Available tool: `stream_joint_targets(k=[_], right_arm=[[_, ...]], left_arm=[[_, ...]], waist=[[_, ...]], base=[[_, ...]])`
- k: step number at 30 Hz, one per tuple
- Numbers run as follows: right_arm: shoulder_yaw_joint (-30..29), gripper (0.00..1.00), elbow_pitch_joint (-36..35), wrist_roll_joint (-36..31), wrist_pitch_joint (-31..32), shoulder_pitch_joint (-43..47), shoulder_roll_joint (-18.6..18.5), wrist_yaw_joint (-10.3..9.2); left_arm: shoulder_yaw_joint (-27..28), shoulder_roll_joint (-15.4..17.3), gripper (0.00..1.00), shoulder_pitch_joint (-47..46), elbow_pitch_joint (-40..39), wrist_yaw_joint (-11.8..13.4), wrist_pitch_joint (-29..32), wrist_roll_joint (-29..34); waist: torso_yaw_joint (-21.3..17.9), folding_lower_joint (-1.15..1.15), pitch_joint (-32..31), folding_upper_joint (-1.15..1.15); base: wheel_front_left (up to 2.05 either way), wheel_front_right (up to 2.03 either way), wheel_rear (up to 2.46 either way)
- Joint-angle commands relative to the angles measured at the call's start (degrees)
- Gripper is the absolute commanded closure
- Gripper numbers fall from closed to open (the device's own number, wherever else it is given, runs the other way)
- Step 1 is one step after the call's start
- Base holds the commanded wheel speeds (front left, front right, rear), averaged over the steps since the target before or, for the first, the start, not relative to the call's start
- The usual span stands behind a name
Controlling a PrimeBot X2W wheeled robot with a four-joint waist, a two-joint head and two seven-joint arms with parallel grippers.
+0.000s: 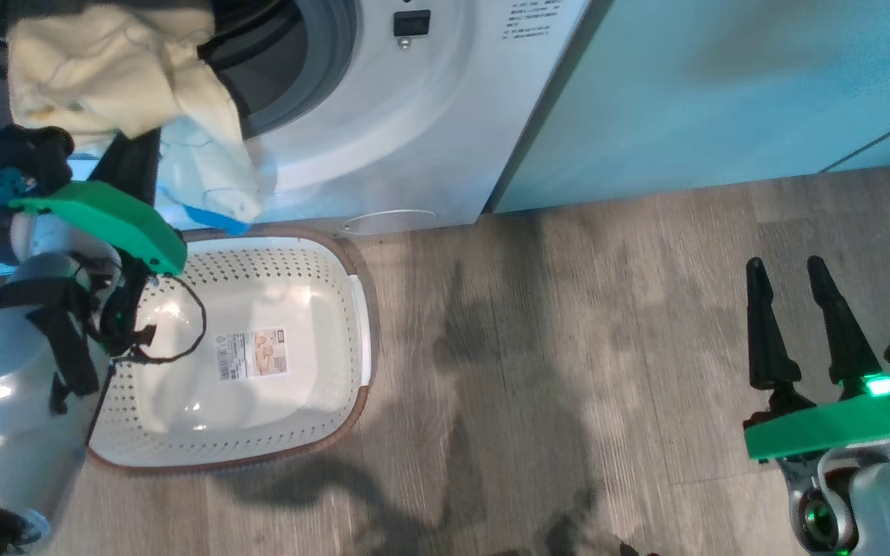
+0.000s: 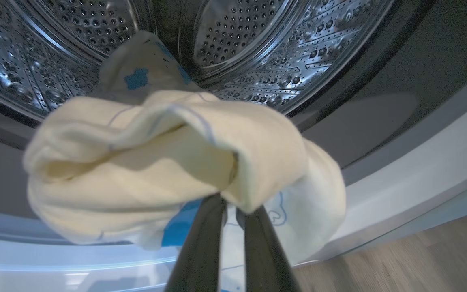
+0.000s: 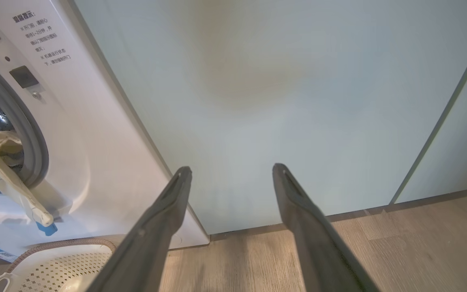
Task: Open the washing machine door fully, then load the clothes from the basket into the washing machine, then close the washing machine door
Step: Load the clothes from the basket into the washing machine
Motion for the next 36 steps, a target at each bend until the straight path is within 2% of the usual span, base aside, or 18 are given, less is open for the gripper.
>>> stream_joint_targets(k=[1, 4, 8, 14, 18, 27, 36], right_arm=[[0.9, 0.0, -1.5, 0.1, -0.5, 0.1, -0.1, -0.16], [0.8, 0.0, -1.7, 0.2, -0.5, 0.0, -0.1, -0.16], [1.1, 0.0, -1.8, 0.4, -0.5, -0.8, -0.1, -0.16], [1.2, 0.0, -2.1, 0.8, -0.5, -1.9, -0.1, -0.16], [2.3, 0.0, -2.2, 1.7, -0.5, -3.0, -0.1, -0.16], [4.1, 0.0, -2.4, 3.5, -0.5, -4.8, -0.1, -0.16], [5.4, 0.0, -2.6, 4.3, -0.5, -6.5, -0.1, -0.16]], left_arm=[[1.8, 3.1, 1.0, -1.4, -1.7, 0.0, -0.4, -0.5], [1.5, 4.3, 1.0, -4.1, -2.6, 0.0, 1.8, -1.8], [0.2, 6.5, 1.0, -9.2, -2.1, 0.0, 6.5, -0.6], [-1.3, 6.4, 1.0, -18.2, 0.8, 0.0, 13.4, -0.6], [-0.5, 6.3, 1.0, -22.9, 3.2, 0.3, 15.4, -1.7], [0.8, 7.9, 1.0, -32.0, 9.3, 1.3, 13.9, -1.2], [1.7, 9.9, 1.0, -40.8, 16.0, 2.1, 7.5, 0.3]], waist=[[0.2, 0.01, -0.3, 0.0], [0.5, 0.01, -0.1, 0.0], [0.5, 0.01, 0.9, 0.0], [0.4, 0.01, 2.9, 0.0], [-0.9, 0.01, 4.5, 0.0], [-4.3, 0.01, 8.3, 0.0], [-6.6, 0.01, 11.6, 0.0]], base=[[0.0, 0.0, 0.0], [0.0, 0.0, 0.0], [0.0, 0.0, 0.0], [0.0, 0.0, 0.0], [0.0, 0.0, 0.0], [0.0, 0.0, 0.0], [0.0, 0.0, 0.0]])
